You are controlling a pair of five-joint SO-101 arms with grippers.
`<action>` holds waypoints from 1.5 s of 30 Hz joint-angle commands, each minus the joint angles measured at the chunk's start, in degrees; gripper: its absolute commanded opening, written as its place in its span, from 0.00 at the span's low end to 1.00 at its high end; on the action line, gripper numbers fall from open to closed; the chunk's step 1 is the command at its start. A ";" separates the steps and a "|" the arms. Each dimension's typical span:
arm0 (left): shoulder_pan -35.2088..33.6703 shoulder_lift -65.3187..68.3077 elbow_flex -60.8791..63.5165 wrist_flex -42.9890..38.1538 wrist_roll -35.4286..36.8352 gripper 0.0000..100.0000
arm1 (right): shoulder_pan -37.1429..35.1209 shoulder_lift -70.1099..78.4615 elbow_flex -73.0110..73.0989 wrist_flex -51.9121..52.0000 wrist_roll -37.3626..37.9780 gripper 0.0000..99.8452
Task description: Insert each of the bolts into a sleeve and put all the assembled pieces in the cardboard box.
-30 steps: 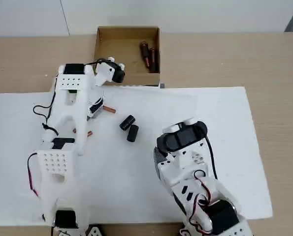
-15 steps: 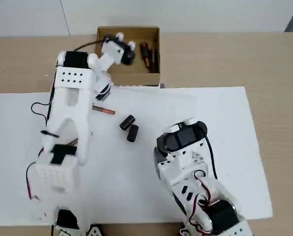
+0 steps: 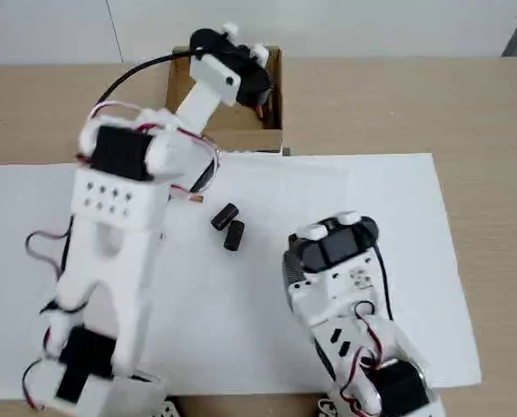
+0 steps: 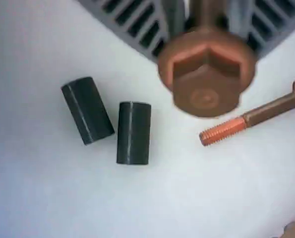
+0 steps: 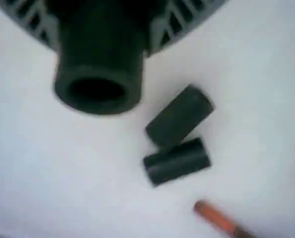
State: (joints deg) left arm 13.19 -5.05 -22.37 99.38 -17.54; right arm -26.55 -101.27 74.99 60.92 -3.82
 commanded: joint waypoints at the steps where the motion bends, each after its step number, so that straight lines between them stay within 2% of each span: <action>1: 0.26 -8.70 4.97 -0.88 3.34 0.00 | 1.45 -3.21 -0.09 -1.01 2.64 0.00; 4: 0.26 -14.42 11.65 -2.73 7.30 0.00 | 1.45 -2.42 0.53 -1.63 2.55 0.00; 10: 0.26 -27.16 28.79 -11.25 10.29 0.00 | 1.10 -2.42 3.25 -4.97 2.55 0.00; 16: 0.26 -44.75 50.51 -29.19 15.91 0.00 | 1.01 -2.42 7.91 -13.41 2.90 0.00; 21: 0.26 -57.85 66.07 -39.47 18.29 0.00 | -2.59 -2.42 10.55 -15.78 2.99 0.00; 26: 0.26 -68.22 77.41 -43.43 23.65 0.00 | -6.99 -2.42 11.43 -15.87 2.90 0.00; 30: 0.26 -76.22 85.32 -46.33 29.89 0.00 | -7.43 -2.42 11.43 -15.87 2.90 0.00; 35: 0.26 -88.09 97.45 -52.48 33.23 0.00 | -7.78 -2.42 11.43 -15.96 2.90 0.00; 40: 0.62 -100.13 108.00 -58.55 37.36 0.01 | -8.84 -2.42 13.27 -22.46 2.99 0.00; 45: -0.44 -98.37 108.62 -64.53 44.04 0.01 | -10.07 -2.42 18.46 -30.55 6.33 0.00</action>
State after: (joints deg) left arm 13.27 -102.46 86.46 39.08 23.16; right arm -35.16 -103.21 92.66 34.99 -0.31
